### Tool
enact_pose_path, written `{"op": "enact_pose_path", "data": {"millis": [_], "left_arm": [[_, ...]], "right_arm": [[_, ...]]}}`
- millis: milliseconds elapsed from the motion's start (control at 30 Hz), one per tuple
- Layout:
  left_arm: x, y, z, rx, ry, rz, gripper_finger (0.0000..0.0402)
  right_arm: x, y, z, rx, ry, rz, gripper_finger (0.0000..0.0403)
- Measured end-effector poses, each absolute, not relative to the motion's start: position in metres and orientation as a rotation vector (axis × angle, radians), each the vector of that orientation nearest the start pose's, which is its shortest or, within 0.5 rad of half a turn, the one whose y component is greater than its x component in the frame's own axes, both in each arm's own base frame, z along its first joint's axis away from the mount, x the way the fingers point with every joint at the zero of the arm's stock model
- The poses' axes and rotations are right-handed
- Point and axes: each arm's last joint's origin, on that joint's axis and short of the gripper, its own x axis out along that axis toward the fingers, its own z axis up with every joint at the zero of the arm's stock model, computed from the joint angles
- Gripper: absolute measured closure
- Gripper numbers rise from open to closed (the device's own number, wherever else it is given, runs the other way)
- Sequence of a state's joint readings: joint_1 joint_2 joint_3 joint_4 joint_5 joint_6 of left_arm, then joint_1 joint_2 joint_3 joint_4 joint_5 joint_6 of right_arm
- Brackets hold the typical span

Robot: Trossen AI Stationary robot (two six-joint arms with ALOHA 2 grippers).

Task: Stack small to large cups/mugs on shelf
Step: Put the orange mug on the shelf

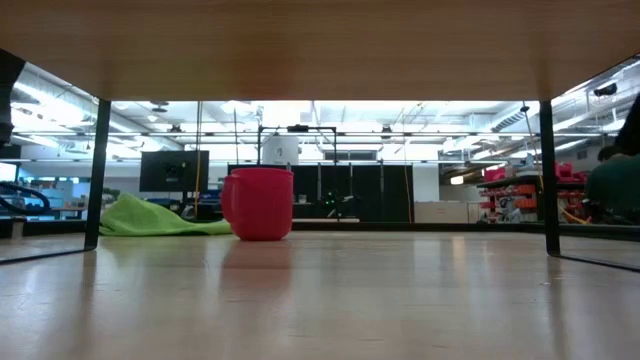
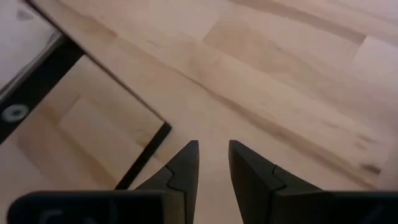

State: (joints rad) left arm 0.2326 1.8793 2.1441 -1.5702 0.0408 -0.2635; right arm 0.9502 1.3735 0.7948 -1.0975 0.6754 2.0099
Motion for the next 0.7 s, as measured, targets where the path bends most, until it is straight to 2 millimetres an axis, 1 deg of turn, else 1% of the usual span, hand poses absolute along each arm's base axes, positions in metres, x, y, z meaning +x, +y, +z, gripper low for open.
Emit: {"op": "enact_pose_path", "data": {"millis": [67,233,367,433,533,700], "left_arm": [[0.335,0.091,0.365,-0.395,1.348,0.296,0.0311],[0.325,0.116,0.318,-0.392,1.530,0.274,0.0318],[0.323,0.131,0.288,-0.379,1.549,0.255,0.0316],[0.323,0.136,0.278,-0.373,1.535,0.246,0.0312],[0.323,0.141,0.268,-0.343,1.528,0.211,0.0304],[0.327,0.144,0.264,-0.305,1.473,0.163,0.0298]], "right_arm": [[0.127,0.152,0.189,0.600,0.744,-0.808,0.0308],[0.122,0.157,0.189,0.668,0.721,-0.814,0.0308],[0.122,0.156,0.189,0.705,0.706,-0.833,0.0308],[0.123,0.155,0.188,0.732,0.704,-0.853,0.0308],[0.125,0.154,0.188,0.759,0.722,-0.881,0.0308],[0.129,0.150,0.187,0.781,0.747,-0.919,0.0308]]}}
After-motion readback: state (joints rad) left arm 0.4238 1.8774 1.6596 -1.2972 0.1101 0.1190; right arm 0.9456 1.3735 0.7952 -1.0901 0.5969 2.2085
